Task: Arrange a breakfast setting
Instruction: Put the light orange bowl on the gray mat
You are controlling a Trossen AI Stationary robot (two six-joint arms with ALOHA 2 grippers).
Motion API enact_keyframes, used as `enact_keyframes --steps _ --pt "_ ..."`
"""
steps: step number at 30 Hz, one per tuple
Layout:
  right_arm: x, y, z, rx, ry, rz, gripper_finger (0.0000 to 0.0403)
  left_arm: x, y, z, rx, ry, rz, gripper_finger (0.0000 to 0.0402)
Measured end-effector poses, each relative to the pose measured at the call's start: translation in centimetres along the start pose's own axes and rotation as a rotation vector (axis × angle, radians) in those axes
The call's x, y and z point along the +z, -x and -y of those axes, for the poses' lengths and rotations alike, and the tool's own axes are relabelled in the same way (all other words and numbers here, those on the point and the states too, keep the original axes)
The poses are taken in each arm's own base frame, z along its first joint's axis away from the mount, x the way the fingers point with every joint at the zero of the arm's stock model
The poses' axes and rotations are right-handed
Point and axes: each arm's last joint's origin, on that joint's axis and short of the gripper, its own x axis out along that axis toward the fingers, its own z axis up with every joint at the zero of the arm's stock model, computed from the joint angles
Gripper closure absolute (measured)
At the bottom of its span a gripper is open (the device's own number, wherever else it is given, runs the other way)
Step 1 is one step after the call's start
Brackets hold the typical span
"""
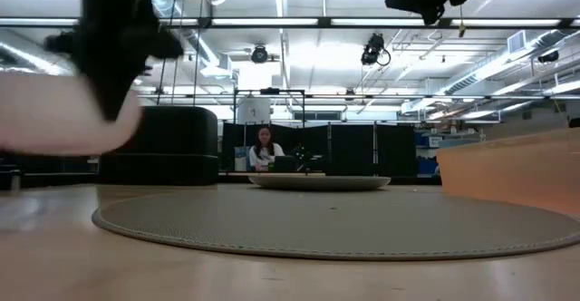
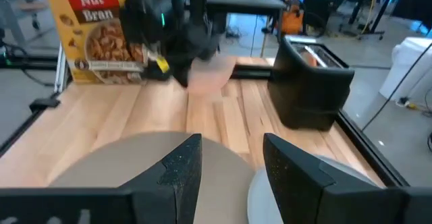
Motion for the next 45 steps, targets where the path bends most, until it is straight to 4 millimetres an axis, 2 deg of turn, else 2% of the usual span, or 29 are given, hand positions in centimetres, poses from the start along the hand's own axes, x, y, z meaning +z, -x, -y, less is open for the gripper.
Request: enact_keyframes --steps 4,6,9,12,19,24,28,34,45 --pt "0.3 0.5 0.2 -0.01 0.071 -0.112 0.0237 1.3 4.6 2.5 -0.189 -0.262 0.151 0.0385" --pt "0.2 0.7 0.3 -0.017 0.107 -0.158 0.0237 1.6 6.1 3.9 -0.294 -0.451 0.238 0.0386" --pt "-0.6 0.9 0.4 -0.029 0.161 -0.25 0.0237 1.8 7.3 6.3 -0.421 -0.787 0.417 0.0386" --pt "-1.6 1.3 0.4 -0.019 0.182 -0.356 0.0237 1.9 6.6 8.7 -0.474 -1.018 0.543 0.0383" --pt "-3.4 3.2 0.3 0.015 0.183 -0.602 0.0238 3.8 1.6 13.0 -0.427 -1.215 0.588 0.0378" --pt "-2.8 4.5 0.3 0.023 0.201 -0.697 0.0238 5.1 0.1 16.5 -0.414 -1.398 0.629 0.0377" --pt "-2.1 4.5 0.3 0.013 0.201 -0.661 0.0238 5.3 -1.1 18.5 -0.394 -1.529 0.598 0.0376" --pt "-2.0 3.8 0.2 0.01 0.199 -0.647 0.0238 5.0 -3.1 18.8 -0.335 -1.615 0.493 0.0375" --pt "-2.2 0.6 -0.2 0.004 0.198 -0.643 0.0222 4.9 -3.8 18.4 -0.272 -1.621 0.434 0.0366"
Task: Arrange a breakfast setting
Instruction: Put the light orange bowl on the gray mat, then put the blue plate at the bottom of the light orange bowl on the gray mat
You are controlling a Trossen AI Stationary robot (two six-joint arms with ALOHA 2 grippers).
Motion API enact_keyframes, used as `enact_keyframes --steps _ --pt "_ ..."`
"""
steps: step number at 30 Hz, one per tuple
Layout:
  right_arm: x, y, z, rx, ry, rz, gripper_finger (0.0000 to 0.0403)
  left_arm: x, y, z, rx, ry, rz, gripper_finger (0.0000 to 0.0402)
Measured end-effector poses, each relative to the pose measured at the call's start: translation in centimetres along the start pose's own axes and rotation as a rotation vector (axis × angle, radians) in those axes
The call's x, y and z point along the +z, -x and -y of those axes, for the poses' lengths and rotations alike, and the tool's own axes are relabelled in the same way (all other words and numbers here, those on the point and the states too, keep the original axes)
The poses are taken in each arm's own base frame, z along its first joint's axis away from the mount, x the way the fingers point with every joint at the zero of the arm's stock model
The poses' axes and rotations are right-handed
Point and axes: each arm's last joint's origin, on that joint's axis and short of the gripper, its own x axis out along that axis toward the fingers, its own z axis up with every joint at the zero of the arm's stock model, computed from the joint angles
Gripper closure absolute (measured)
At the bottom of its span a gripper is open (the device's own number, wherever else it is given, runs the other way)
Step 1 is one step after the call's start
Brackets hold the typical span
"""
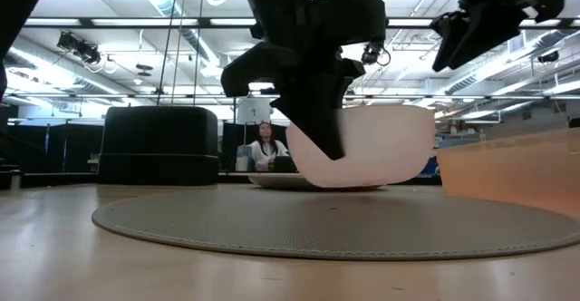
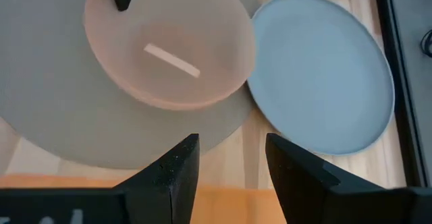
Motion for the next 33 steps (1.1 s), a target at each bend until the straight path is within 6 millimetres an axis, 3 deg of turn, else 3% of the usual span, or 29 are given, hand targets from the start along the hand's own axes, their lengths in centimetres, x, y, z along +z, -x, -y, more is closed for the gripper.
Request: enact_keyframes --steps 5,11,14,19,27,30,33 --pt "0.2 -1.2 0.3 -0.011 0.004 -0.047 0.0205 -0.1 0.0 0.0 -0.005 0.002 -0.013 0.0326" --pt "0.1 -1.1 1.4 -0.05 0.104 -0.036 0.0202 0.6 1.2 -0.2 -0.01 0.058 -0.021 0.0271" --pt "0.3 -1.6 2.4 -0.09 0.184 -0.027 0.0203 0.8 3.2 -0.5 -0.028 0.115 -0.068 0.0248" --pt "1.1 -4.2 4.4 -0.072 0.21 0.001 0.0203 0.2 9.3 -1.6 -0.034 0.318 -0.12 0.023" --pt "-0.2 -11.2 6.4 0.057 0.368 -0.121 0.0215 -5.0 18.0 -2.2 0.073 0.727 -0.078 0.023" --pt "-0.9 -13.2 6.8 0.078 0.409 -0.165 0.0222 -7.7 19.0 -1.9 0.178 0.825 0.025 0.023" --pt "-1.3 -14.6 7.0 0.088 0.439 -0.19 0.0232 -10.6 18.5 -1.7 0.236 0.904 0.133 0.023"
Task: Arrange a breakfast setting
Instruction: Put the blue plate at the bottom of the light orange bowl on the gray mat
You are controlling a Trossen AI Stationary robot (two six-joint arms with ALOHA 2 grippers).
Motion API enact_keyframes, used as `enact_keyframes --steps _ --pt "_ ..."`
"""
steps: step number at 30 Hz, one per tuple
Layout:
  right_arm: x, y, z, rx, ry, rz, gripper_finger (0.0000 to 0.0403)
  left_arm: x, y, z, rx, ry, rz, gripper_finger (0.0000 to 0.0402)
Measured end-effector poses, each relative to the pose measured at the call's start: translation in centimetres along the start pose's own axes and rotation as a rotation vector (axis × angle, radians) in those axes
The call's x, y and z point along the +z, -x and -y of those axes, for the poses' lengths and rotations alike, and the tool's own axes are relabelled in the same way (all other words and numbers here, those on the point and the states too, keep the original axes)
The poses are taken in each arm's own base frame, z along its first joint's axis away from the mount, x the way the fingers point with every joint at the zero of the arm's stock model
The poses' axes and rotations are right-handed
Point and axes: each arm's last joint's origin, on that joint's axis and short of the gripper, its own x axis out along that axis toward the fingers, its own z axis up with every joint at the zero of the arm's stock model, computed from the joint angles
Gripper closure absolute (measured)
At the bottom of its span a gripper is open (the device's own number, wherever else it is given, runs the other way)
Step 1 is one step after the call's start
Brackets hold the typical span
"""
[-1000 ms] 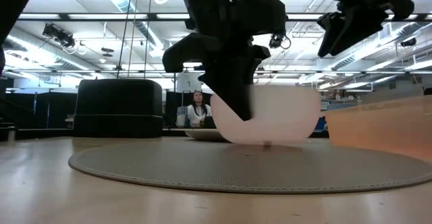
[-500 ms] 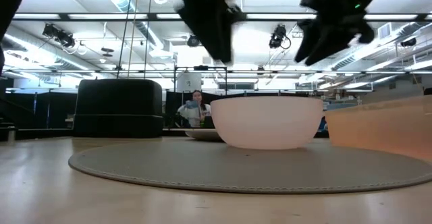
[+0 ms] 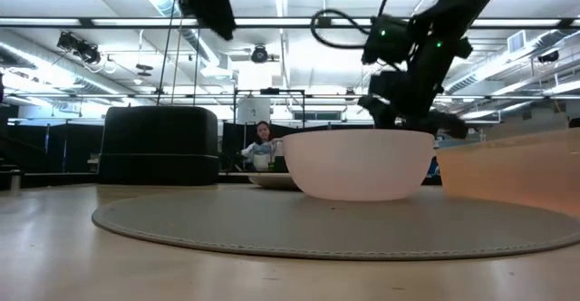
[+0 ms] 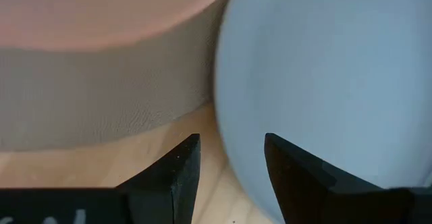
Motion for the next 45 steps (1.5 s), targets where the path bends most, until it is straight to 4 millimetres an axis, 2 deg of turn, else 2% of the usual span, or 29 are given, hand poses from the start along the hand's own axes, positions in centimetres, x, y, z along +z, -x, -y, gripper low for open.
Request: enact_keyframes --steps 6,11,16,22,28,33,37,41,45 --pt "-0.1 -2.4 0.2 -0.01 0.052 -0.04 0.0253 -3.2 -2.7 -3.0 0.014 0.078 0.133 0.023" --pt "-0.4 -3.4 0.5 -0.064 0.031 -0.113 0.0276 -4.0 -4.2 -4.2 0.044 0.053 0.151 0.023" --pt "-0.1 -1.9 0.9 -0.047 -0.05 -0.154 0.0294 -3.6 -4.4 -4.5 0.046 0.046 0.176 0.023" --pt "0.4 0.3 0.9 -0.007 -0.165 -0.098 0.03 -3.4 -4.3 -4.5 0.046 0.035 0.188 0.023" --pt "0.9 2.2 0.6 -0.038 -0.294 -0.065 0.0292 -3.3 -3.9 -4.6 0.039 0.061 0.205 0.023" --pt "1.1 2.6 1.1 -0.034 -0.36 -0.058 0.0271 -3.2 -2.9 -4.9 0.033 0.071 0.233 0.023" --pt "1.5 1.6 2.9 0.019 -0.42 -0.063 0.0256 -2.8 -1.8 -5.5 0.037 0.095 0.272 0.023" --pt "1.5 -0.6 3.9 0.051 -0.293 -0.095 0.0255 -2.6 -0.9 -6.3 0.048 0.116 0.303 0.023" --pt "0.8 -2.9 3.5 0.129 -0.198 -0.142 0.0261 -3.0 -0.1 -6.6 0.045 0.145 0.304 0.023"
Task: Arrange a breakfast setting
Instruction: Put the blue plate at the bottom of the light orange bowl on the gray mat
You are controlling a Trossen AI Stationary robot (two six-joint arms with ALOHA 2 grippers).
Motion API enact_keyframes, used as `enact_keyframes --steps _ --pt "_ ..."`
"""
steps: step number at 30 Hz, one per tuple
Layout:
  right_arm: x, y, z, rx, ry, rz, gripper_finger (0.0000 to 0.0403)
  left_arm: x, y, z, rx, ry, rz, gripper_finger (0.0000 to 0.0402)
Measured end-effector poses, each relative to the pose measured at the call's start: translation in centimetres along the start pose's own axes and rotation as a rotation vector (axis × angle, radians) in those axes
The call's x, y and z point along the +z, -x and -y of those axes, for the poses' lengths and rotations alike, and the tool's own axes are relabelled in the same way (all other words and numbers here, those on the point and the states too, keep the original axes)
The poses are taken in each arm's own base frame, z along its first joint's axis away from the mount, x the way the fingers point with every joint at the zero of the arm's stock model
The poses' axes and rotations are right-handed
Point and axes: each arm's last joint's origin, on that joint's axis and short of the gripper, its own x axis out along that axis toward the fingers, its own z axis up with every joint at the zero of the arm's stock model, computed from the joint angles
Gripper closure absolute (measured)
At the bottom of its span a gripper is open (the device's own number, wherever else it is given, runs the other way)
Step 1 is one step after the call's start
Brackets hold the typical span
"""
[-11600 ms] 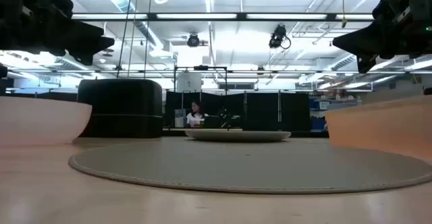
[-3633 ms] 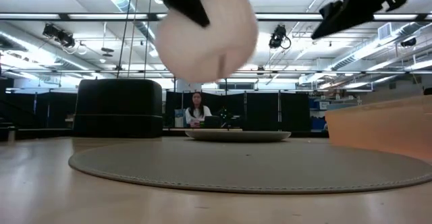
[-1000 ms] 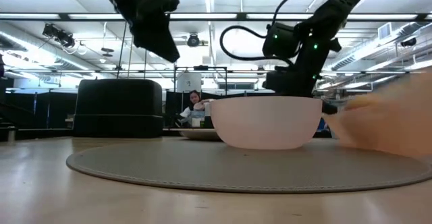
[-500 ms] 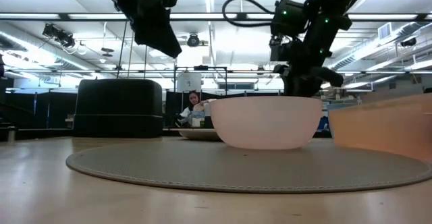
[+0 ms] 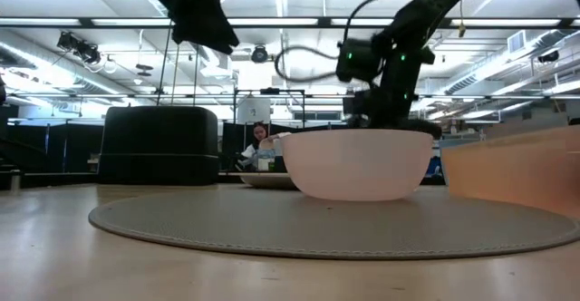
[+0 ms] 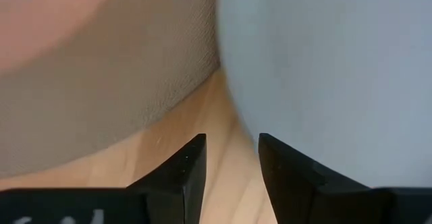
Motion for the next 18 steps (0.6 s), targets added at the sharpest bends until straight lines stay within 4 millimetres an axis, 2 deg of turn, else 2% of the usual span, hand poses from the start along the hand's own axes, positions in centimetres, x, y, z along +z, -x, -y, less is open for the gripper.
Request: enact_keyframes --steps 5,12,18 --pt "0.2 -1.5 0.3 -0.049 0.046 -0.027 0.0279 -0.2 0.8 0.2 -0.016 0.028 -0.01 0.023" --pt "0.7 -1.5 0.5 -0.079 0.068 0.001 0.0301 -0.3 0.9 0.2 -0.015 0.029 -0.015 0.023" --pt "1.0 -1.6 0.6 -0.083 0.203 0.061 0.0312 -0.3 0.8 0.0 -0.001 0.008 -0.015 0.023"
